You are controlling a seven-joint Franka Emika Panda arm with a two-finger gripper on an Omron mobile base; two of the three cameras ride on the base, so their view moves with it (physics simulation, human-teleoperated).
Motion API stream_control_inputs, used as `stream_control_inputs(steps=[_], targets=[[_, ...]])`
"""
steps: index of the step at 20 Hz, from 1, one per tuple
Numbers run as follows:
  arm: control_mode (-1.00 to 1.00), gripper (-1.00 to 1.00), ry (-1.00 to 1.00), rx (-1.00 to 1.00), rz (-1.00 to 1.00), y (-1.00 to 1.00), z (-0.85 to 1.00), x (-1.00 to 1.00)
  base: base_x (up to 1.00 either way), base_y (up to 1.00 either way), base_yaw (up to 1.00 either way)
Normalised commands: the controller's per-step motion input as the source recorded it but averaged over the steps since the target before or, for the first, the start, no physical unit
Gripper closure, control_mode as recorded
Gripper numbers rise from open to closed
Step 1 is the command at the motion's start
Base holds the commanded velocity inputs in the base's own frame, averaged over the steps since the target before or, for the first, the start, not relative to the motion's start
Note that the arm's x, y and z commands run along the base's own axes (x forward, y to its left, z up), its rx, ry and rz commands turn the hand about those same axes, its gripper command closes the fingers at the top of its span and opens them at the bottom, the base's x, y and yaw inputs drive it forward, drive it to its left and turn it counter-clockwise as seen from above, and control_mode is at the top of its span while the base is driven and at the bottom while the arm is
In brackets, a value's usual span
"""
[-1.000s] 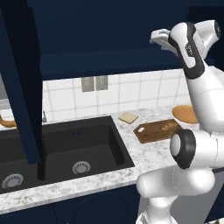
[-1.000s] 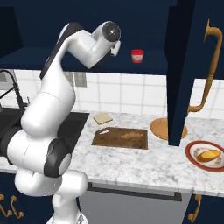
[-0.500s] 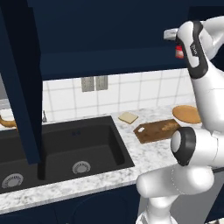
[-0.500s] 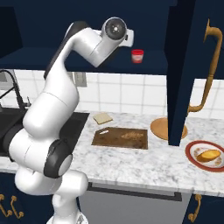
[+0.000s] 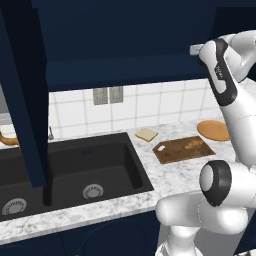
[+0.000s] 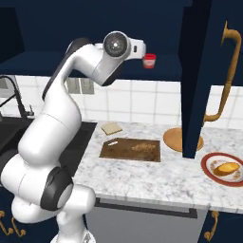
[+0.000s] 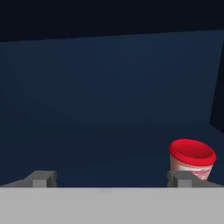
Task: From the different types of pastries on the counter, select a croissant and place it on the cutting board. Then retrieve a jar of jam from the cabinet and place it alongside the croissant on the cutting board.
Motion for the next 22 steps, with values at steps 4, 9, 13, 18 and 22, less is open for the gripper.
stream_control_inputs(steps=[4, 9, 13, 18, 22], targets=[[-1.00, -1.00, 0.02, -0.05, -0.18, -0.59, -0.29, 0.00, 0.00, 0.00, 0.00], [-1.00, -1.00, 0.00, -0.04, -0.23, -0.40, -0.11, 0.00, 0.00, 0.00, 0.00], [-1.00, -1.00, 0.00, 0.00, 0.00, 0.00, -0.02, 0.00, 0.00, 0.00, 0.00], [-1.00, -1.00, 0.00, 0.00, 0.00, 0.00, -0.14, 0.17, 0.00, 0.00, 0.00], [-1.00, -1.00, 0.00, 0.00, 0.00, 0.00, 0.00, 0.21, 0.00, 0.00, 0.00]])
